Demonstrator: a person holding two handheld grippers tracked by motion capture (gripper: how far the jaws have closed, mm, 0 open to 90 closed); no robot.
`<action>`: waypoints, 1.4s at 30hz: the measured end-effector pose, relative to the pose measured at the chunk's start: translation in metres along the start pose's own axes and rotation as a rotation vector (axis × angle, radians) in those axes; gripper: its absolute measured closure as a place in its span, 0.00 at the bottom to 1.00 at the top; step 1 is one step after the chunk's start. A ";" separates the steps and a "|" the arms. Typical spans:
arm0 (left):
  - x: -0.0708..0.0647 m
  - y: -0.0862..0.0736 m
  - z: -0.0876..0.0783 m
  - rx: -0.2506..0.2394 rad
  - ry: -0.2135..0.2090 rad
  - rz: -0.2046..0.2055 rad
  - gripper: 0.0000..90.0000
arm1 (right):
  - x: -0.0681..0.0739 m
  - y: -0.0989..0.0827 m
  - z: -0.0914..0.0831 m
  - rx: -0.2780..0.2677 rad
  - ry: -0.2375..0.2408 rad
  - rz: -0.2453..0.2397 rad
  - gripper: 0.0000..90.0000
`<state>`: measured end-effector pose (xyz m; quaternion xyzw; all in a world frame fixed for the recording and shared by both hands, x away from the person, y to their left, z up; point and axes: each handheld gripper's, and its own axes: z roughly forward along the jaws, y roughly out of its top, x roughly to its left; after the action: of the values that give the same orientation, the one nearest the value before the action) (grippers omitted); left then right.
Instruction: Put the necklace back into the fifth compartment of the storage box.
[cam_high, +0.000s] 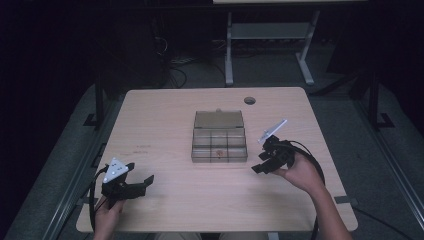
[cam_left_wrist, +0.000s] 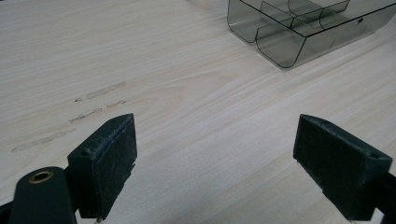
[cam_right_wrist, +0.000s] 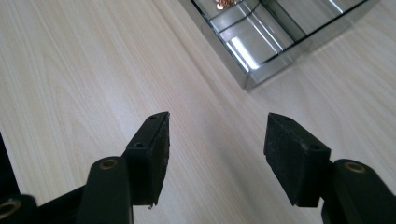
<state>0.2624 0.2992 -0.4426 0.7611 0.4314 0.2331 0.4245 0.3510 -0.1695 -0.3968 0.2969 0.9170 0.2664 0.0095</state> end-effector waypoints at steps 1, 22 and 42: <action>0.000 0.000 0.000 0.002 0.000 0.003 0.14 | 0.000 -0.002 0.000 -0.001 -0.002 0.004 0.45; -0.003 0.000 0.001 0.001 -0.010 0.004 0.14 | 0.000 -0.039 0.005 -0.014 -0.007 0.047 0.44; -0.007 0.000 0.002 0.001 -0.014 0.011 0.14 | 0.007 -0.081 -0.002 -0.034 -0.026 0.089 0.43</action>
<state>0.2603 0.2927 -0.4433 0.7653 0.4244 0.2297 0.4261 0.3010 -0.2219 -0.4344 0.3403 0.8981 0.2783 0.0145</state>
